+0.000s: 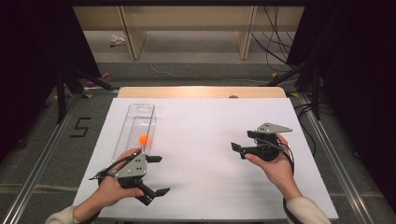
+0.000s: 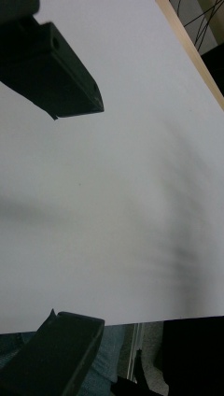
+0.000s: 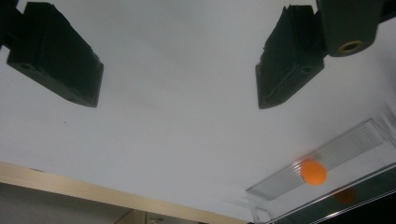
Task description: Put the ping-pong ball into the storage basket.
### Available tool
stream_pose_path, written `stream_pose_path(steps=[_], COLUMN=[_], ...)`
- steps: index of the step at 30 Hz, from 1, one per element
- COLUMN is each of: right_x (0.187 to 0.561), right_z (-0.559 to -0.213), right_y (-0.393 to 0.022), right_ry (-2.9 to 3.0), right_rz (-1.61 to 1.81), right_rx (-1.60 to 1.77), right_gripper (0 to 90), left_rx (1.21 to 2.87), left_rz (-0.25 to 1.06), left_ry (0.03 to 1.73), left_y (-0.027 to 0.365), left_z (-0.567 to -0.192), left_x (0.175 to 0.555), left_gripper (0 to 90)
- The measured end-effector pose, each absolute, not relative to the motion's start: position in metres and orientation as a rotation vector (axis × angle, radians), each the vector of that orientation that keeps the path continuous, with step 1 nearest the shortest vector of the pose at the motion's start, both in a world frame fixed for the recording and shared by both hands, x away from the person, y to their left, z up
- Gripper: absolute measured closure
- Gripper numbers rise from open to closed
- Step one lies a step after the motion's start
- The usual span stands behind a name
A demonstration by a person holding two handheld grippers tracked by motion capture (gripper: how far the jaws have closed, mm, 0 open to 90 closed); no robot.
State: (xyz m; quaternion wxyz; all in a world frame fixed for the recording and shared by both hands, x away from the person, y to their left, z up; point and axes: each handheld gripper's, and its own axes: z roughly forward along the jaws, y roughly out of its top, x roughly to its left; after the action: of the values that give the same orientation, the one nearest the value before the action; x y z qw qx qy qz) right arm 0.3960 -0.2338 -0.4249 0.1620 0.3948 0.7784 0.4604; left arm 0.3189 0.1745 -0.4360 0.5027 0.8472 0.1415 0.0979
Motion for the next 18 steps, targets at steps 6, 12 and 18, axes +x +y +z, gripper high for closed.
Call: stream_pose_path(steps=[6,12,18], right_x=[0.391,0.387,0.383], right_z=[-0.427,-0.428,-0.429], right_y=[-0.237,-0.241,-0.243], right_ry=[2.226,2.220,2.225], right_rz=[1.297,1.296,1.295], right_rx=[1.127,1.135,1.139], right_gripper=[16.1,16.1,16.1], left_rx=[2.047,2.047,2.048], left_rz=[0.237,0.236,0.236], left_ry=[0.343,0.344,0.344], left_y=[0.175,0.175,0.175], left_z=[-0.436,-0.436,-0.436], left_x=[0.319,0.319,0.319], left_gripper=[0.0,0.0,0.0])
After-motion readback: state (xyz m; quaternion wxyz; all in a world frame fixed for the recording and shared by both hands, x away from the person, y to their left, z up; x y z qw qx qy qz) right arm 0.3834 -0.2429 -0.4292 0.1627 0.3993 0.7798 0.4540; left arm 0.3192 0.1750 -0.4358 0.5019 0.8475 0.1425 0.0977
